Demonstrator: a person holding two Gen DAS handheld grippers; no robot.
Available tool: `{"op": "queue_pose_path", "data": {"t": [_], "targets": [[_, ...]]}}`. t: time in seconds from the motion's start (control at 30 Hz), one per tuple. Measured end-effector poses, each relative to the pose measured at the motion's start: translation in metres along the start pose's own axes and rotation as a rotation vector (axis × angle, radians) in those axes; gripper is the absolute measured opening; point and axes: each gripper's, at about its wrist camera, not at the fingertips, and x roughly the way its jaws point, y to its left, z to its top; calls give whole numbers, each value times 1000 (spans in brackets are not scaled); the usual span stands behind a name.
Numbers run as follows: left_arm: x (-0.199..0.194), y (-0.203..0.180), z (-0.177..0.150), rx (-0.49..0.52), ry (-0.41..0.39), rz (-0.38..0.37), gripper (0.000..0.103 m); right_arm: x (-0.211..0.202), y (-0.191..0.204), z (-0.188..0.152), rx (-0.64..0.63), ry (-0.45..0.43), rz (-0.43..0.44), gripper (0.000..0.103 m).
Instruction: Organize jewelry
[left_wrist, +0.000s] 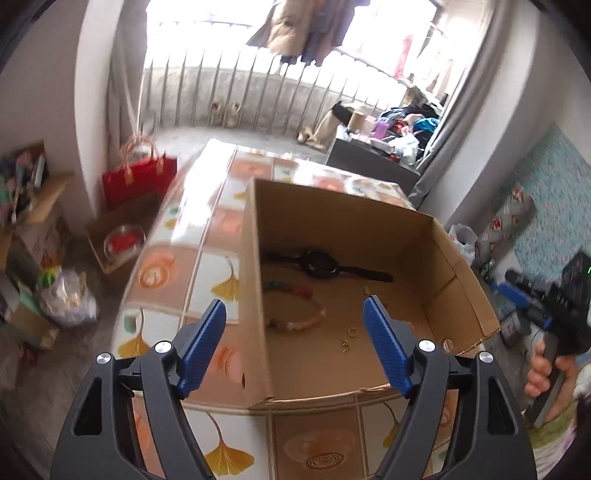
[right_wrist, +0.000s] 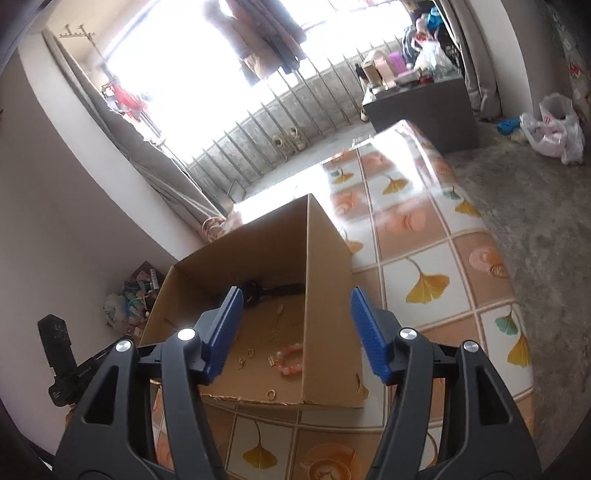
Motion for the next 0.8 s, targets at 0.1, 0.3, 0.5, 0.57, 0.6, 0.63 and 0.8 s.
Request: {"op": "queue_pose_path", "data": {"t": [0.1,0.3,0.5,0.57,0.6,0.63,0.8], "targets": [[22,20,-2,-114,100,-84,75,23,-8,-9,49,137,69,59],[27,18,-10,-160,148,-150,76,28,5,-18,4,188,66,59],[16,11,-19,-152,153,-135,76,19,14,-26,-47,210,17,59],[8,9,-27,-139,159,-133,76,14,17,-33,-64,219,-1,59],[5,8,-32,-136,161,-132,76,12,18,-36,-71,222,-9,59],[0,7,-37,-131,163,-130,76,8,21,-41,-80,226,-16,59],[-22,4,-55,-93,144,-100,76,-7,32,-62,-135,229,-44,59]]}}
